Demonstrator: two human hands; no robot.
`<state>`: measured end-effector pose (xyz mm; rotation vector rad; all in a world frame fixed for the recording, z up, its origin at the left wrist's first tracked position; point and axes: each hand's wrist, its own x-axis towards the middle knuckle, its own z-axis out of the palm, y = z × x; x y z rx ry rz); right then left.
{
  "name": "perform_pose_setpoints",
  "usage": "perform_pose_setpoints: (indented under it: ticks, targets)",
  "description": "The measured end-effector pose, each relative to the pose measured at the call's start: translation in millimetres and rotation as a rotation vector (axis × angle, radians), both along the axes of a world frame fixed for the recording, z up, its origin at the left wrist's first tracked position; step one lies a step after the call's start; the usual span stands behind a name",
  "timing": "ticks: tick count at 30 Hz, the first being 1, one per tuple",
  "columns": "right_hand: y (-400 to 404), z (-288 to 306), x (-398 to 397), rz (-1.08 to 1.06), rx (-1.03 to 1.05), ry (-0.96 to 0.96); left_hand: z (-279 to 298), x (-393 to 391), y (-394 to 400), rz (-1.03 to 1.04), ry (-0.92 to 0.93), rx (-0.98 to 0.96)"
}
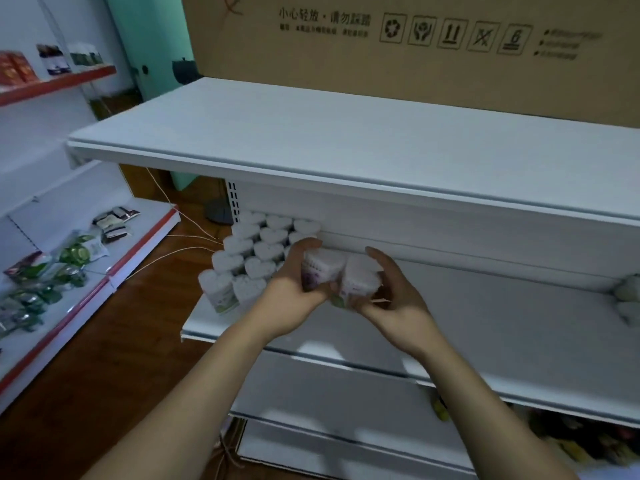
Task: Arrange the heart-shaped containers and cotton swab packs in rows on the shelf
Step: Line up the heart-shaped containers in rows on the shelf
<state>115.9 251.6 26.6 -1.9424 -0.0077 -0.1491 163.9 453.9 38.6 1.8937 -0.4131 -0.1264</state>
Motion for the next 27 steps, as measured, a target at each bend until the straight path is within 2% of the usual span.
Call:
perform_pose_setpoints:
  ticks: [3,5,8,11,15,18,27]
  targets:
    - [31,-4,1,-0.034,-0.127,-0.170,6,4,27,-0.047,-0.014,0.009]
    - [45,-12,3,-0.096,-0.210,-0.224,8,10,47,0.002,-0.013,-0.041]
    - [56,-28,6,-0.165,-0.305,-0.201,16,13,75,0.038,0.002,-0.070]
    - [70,-43,8,-0.128,-0.473,-0.196,17,17,90,0.040,-0.013,-0.001]
    - [94,-57,16,-0.033,-0.554,-0.122,14,22,99,0.103,0.014,-0.025]
    - [106,-67,21,0.010,-0.660,-0.218,14,22,104,0.141,-0.017,-0.008]
    - [113,-87,29,-0.155,-0.823,-0.402,6,26,107,0.124,-0.030,0.043]
